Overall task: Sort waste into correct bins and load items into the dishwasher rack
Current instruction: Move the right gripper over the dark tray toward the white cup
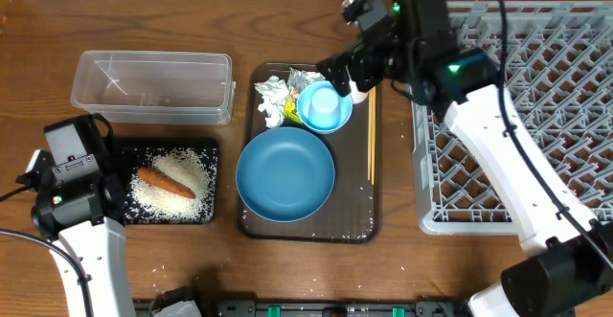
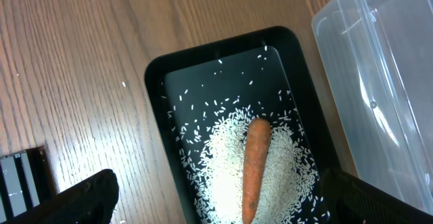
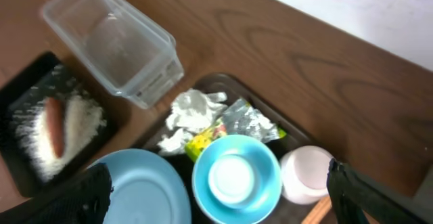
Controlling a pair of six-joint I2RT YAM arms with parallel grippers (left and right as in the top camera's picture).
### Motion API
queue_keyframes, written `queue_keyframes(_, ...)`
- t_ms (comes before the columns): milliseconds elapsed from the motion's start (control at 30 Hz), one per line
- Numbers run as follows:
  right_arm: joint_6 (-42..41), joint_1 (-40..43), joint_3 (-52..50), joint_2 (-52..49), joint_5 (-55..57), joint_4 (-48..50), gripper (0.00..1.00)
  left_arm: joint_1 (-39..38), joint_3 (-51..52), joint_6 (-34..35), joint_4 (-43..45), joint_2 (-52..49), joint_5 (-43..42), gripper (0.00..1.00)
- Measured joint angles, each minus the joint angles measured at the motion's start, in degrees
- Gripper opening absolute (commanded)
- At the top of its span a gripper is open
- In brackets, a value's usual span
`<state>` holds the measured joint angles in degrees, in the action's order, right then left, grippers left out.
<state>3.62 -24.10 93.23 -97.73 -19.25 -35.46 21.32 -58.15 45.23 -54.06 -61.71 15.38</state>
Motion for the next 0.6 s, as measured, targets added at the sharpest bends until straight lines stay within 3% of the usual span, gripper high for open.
queue_keyframes(133,-1.6,-0.5,0.2,-0.9,8.1,4.2,0.99,0.0,0.0,0.0,0.0,0.0,0.0,0.97)
queue_keyframes(300,-10.7,0.0,0.9,-6.1,16.7,6.8,0.99,0.0,0.0,0.0,0.0,0.0,0.0,0.98)
queue_keyframes(600,-17.7,-0.1,0.9,-17.5,21.0,6.6,0.99,0.0,0.0,0.0,0.0,0.0,0.0,0.98)
